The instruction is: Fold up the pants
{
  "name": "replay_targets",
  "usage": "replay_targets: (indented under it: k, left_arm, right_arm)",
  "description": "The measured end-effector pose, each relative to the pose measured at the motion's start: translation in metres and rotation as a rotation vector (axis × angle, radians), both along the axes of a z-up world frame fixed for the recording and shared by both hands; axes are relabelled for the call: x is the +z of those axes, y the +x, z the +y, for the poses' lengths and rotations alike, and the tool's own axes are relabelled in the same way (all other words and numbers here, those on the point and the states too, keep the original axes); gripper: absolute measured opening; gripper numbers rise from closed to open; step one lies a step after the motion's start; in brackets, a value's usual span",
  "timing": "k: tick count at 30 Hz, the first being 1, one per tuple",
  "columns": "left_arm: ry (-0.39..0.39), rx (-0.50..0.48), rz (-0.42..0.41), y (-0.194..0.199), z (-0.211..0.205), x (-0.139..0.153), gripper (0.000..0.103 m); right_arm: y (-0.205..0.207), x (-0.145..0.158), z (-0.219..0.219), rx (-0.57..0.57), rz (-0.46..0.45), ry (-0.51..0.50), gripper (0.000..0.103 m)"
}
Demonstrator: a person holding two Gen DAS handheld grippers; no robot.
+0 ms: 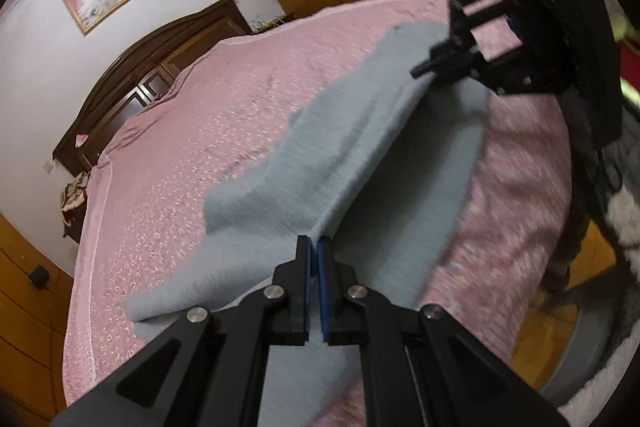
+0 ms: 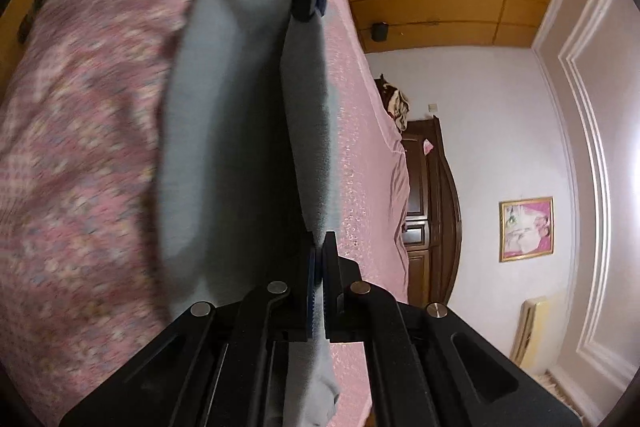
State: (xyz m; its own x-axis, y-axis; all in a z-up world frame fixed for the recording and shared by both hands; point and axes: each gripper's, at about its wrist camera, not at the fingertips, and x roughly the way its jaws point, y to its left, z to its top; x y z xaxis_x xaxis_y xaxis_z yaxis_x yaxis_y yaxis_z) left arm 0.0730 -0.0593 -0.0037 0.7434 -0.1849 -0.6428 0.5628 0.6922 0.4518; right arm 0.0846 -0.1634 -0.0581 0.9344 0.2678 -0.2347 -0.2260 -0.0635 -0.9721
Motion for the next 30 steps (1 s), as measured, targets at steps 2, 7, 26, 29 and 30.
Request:
replay_targets:
  k: [2, 7, 26, 29, 30]
  left_arm:
    - [0.035, -0.007, -0.009, -0.011, -0.008, -0.010, 0.003]
    - [0.057, -0.013, 0.002, -0.029, -0.016, -0.023, 0.003]
    - [0.023, 0.009, 0.080, -0.037, -0.007, -0.043, 0.003]
    - [0.026, 0.004, 0.095, -0.038, -0.006, -0.046, 0.003]
    - [0.027, 0.004, 0.098, -0.037, -0.006, -0.047, 0.002]
  right_arm:
    - [-0.003, -0.005, -0.001, 0.008, -0.003, -0.018, 0.004]
    - [-0.015, -0.015, -0.005, 0.020, -0.011, -0.046, 0.004]
    - [-0.062, -0.051, -0.011, 0.006, 0.108, -0.021, 0.004]
    - [-0.062, -0.057, -0.011, 0.003, 0.128, -0.024, 0.004]
    - [-0.063, -0.059, -0.012, -0.001, 0.135, -0.023, 0.004]
